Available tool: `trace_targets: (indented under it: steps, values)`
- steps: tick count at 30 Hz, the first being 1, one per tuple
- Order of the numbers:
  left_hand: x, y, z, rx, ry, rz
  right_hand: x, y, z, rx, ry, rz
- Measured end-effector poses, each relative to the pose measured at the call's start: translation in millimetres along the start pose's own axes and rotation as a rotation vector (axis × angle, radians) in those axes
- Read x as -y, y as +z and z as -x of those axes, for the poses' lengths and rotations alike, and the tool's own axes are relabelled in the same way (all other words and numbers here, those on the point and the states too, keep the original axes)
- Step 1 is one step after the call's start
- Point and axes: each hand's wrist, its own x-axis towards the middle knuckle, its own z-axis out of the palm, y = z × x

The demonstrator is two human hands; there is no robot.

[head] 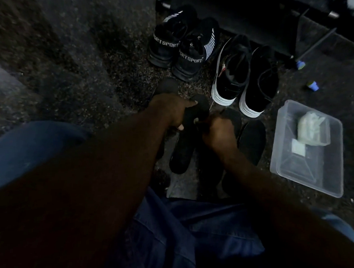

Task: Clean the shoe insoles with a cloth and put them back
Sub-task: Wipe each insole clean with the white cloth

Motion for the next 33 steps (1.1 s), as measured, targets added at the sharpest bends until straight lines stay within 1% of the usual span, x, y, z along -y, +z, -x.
trace_targets:
  steps: [2,4,6,7,9,11,12,15,16,18,20,21,22,23,25,26,28,29,31,32,33]
  values:
    - [-1,-1,2,-0.005,0.006,0.006,5,6,26,0.045,-0.002,-0.032]
    - [-1,-2,2,-0.012,0.011,0.004,9,13,45,0.151,0.010,-0.056]
    - [-1,-3,3,-0.003,0.015,-0.003,12,13,49,0.251,-0.032,-0.050]
    - [-1,-3,3,0.008,0.019,-0.003,14,9,47,0.253,-0.054,-0.052]
    - [1,-2,1,0.016,0.032,0.006,18,5,37,0.157,-0.039,-0.101]
    - [0,-3,1,0.013,0.029,0.009,21,6,31,0.084,0.023,-0.111]
    - [0,-2,1,0.011,0.027,0.011,25,10,31,0.074,0.040,-0.095]
    - [0,-2,1,0.008,0.018,0.011,37,26,50,0.129,0.085,-0.077]
    - [0,-2,2,0.006,0.013,0.014,42,23,61,0.138,0.067,-0.111]
    - [0,-1,2,0.000,0.006,0.022,44,20,80,0.154,-0.030,-0.171]
    - [0,0,2,-0.008,0.010,0.015,43,10,86,0.241,-0.137,-0.131]
    - [0,0,2,-0.010,0.011,0.007,42,4,83,0.254,-0.182,-0.103]
    - [0,0,2,-0.006,0.007,-0.001,42,-1,77,0.206,-0.214,-0.103]
    - [0,0,1,-0.004,0.007,-0.007,38,-5,69,0.136,-0.191,-0.162]
    - [0,-1,1,-0.012,0.007,-0.005,29,-2,57,0.010,-0.074,-0.272]
    - [0,-1,1,-0.020,0.008,-0.003,28,1,53,0.014,-0.014,-0.268]
    - [1,0,1,-0.042,0.014,-0.002,32,15,55,0.090,0.043,-0.202]
    - [1,1,1,-0.051,0.016,0.003,35,21,60,0.127,0.015,-0.181]
    - [2,3,-1,-0.051,0.012,0.009,43,14,71,0.201,-0.137,-0.165]
    - [2,3,-2,-0.051,0.007,0.009,43,6,74,0.262,-0.177,-0.165]
    - [2,3,-2,-0.050,0.000,0.007,40,-2,74,0.314,-0.179,-0.170]
